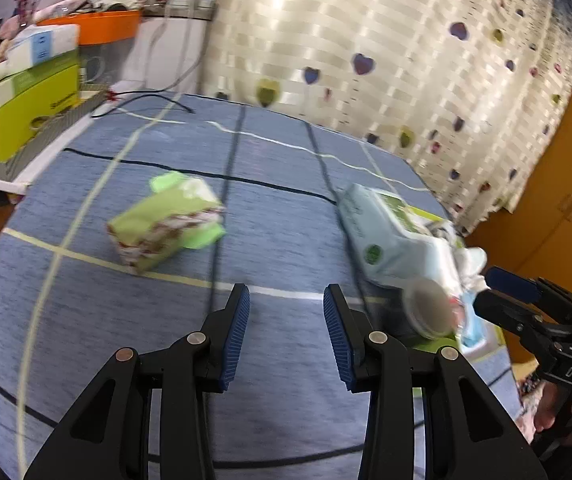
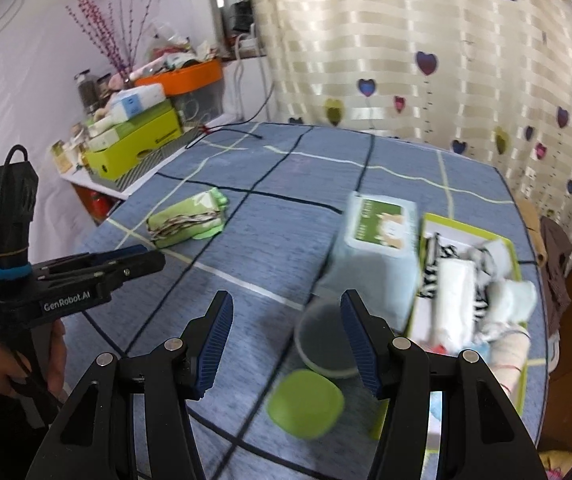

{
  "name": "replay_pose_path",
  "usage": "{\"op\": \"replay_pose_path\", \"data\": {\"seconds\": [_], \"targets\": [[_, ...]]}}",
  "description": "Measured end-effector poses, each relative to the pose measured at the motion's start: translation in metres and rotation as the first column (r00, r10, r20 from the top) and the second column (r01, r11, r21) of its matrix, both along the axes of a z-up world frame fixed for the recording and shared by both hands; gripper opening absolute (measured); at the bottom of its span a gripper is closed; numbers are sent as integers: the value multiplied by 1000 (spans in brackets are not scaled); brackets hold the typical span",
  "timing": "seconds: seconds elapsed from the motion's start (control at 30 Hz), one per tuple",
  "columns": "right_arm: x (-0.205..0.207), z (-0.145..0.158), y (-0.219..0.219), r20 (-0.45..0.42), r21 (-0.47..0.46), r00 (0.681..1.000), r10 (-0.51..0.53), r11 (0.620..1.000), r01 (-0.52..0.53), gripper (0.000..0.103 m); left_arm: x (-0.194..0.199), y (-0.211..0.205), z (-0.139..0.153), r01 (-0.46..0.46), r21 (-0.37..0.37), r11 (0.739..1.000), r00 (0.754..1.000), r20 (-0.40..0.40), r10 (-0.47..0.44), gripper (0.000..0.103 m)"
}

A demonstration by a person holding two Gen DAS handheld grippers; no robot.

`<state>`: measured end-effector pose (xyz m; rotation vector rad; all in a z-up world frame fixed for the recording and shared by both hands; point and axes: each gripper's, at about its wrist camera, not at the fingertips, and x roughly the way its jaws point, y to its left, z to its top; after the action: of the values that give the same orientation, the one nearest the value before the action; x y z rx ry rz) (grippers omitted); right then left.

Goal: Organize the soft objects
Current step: 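Grasp the green patterned cloth bundle with the left tool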

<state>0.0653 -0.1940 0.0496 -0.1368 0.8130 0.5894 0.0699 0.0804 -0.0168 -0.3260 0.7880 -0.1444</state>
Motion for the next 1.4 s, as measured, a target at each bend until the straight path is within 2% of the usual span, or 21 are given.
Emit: {"op": "replay_pose_path", "data": {"seconds": [0.1,0.33,0.57,0.8,0.83,1.0,1.13,1.27,1.4], "targets": [[6,-3,18,-14,-5,999,29,1000,-29,56,4,17,-3,-26,19,999,1000,-4,26,40],[14,-10,49,-31,-16,996,78,997,-78,56,16,48,-13,-26,59,998,1000,-17,27,40],[23,-18,75,-51,-30,993,109,993,-111,56,41,67,-21,13,165,986,1000,-21,-9,40],[29,-25,89,-68,-42,989,129,990,-132,56,75,80,-32,72,274,959,997,-38,-64,42],[30,-26,91,-70,-43,989,129,990,-133,56,82,82,-37,91,270,959,995,-53,-80,46],[38,-31,94,-83,-49,988,129,990,-133,56,101,85,-53,163,262,951,985,-98,-142,46],[43,-34,98,-91,-54,987,130,989,-135,56,108,81,-58,207,255,945,976,-119,-182,52],[46,-36,104,-98,-55,984,145,987,-151,56,113,74,-63,262,236,936,962,-141,-234,53],[46,-36,108,-99,-58,983,154,985,-160,56,113,71,-64,254,231,939,965,-133,-228,53]]}}
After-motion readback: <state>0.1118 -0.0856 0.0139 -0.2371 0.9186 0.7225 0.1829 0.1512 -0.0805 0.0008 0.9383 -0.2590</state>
